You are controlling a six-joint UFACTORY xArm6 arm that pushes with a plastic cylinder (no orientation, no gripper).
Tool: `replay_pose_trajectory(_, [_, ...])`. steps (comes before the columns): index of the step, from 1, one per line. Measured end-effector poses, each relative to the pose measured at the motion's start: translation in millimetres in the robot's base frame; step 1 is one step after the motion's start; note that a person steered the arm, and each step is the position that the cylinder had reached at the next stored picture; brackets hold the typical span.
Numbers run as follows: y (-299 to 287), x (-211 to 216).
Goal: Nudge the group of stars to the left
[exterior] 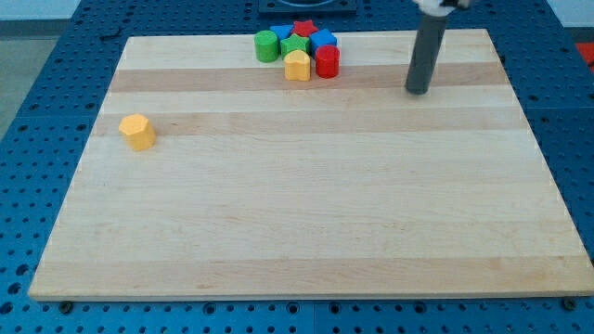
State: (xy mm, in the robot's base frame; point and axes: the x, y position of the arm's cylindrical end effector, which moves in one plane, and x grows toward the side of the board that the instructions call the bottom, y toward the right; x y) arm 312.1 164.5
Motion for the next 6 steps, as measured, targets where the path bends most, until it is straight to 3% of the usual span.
replay_pose_trajectory(3, [-7.3, -101.9])
replay_pose_trajectory(6, [-109.5, -79.9])
